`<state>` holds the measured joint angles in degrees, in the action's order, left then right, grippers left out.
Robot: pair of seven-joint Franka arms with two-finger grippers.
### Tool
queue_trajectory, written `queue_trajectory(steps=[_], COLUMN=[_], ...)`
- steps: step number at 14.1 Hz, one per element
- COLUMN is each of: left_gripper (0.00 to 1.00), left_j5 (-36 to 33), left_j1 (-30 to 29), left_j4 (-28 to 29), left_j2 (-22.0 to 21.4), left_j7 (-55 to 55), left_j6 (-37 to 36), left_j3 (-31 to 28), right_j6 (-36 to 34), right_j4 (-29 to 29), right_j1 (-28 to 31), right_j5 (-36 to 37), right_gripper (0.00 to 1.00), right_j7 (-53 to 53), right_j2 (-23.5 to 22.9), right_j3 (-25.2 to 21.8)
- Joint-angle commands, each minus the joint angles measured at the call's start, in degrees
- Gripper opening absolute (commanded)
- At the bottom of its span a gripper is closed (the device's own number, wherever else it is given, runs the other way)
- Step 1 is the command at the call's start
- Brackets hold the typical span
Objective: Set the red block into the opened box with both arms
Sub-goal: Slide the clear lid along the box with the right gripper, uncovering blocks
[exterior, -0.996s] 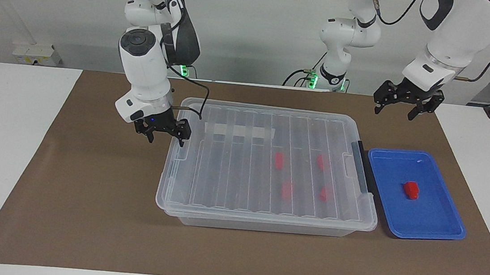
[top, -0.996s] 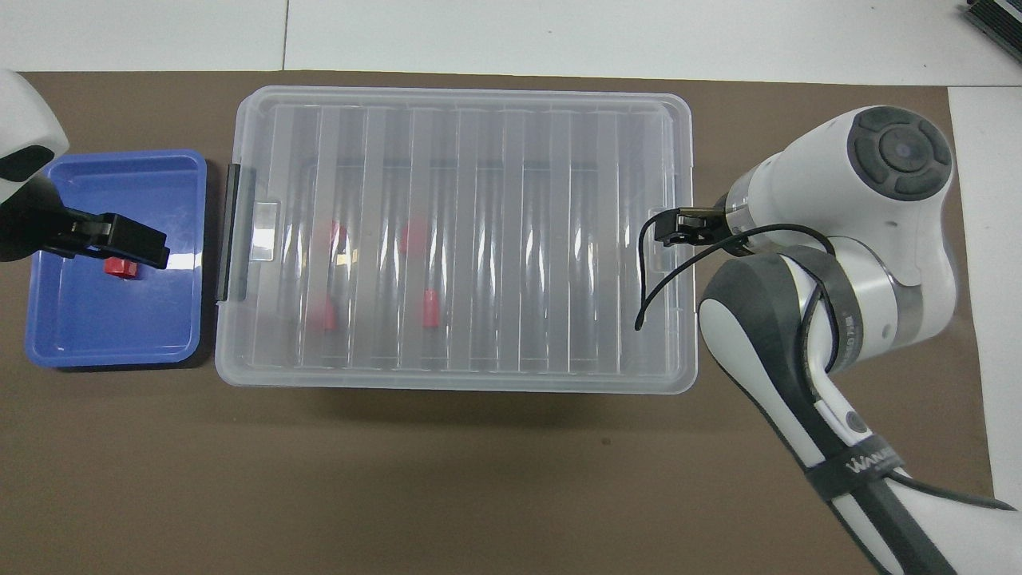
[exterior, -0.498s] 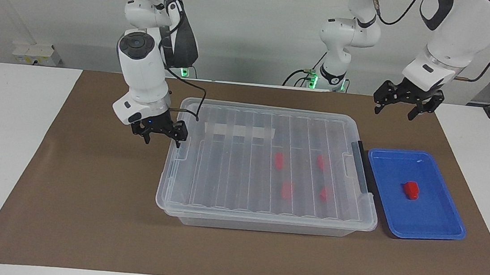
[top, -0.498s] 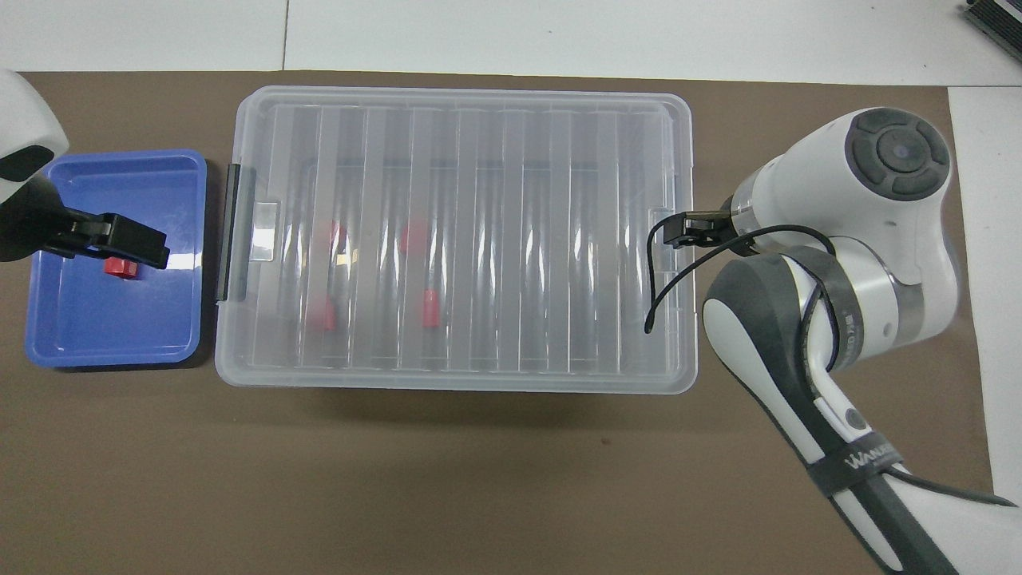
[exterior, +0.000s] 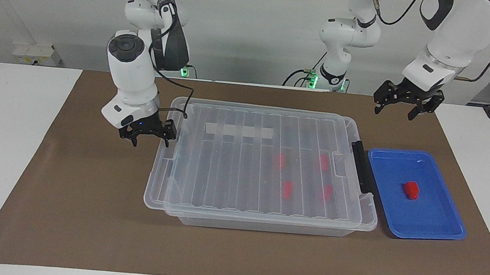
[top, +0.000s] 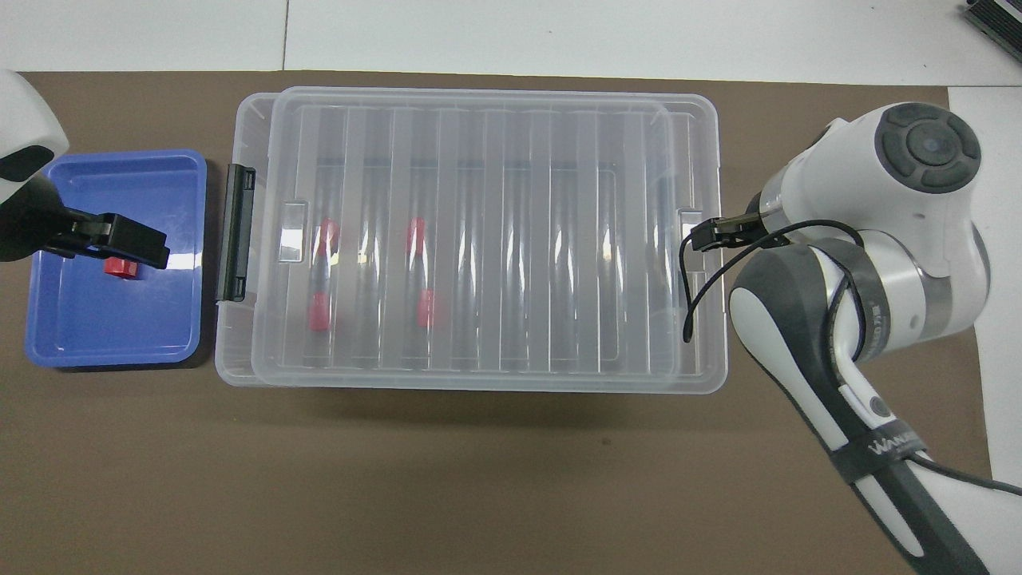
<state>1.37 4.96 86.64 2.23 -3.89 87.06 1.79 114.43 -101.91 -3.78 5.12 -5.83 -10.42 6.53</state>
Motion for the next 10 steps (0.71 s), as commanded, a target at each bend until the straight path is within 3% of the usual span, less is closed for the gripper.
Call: queue_trajectory(steps=[1,10], left_gripper=[1.00,1.00], left_j5=[-0.49,-0.57], left_j1=[0.13,0.22], left_j4=[0.90,0.90], left_j2=[-1.00,-1.00], left_j7=[0.11,0.11], left_j6=[0.65,0.21], left_j3=[-0.29,-0.29], right_j6=[-2.01,-2.19], right_j4=[-0.05,0.22], right_j1=[1.75,6.67], right_j5=[1.81,5.76], right_gripper=[1.00,1.00], right_j7=[5.63,23.56], right_j2=[0.23,0.23], right_j3=[0.33,0.15])
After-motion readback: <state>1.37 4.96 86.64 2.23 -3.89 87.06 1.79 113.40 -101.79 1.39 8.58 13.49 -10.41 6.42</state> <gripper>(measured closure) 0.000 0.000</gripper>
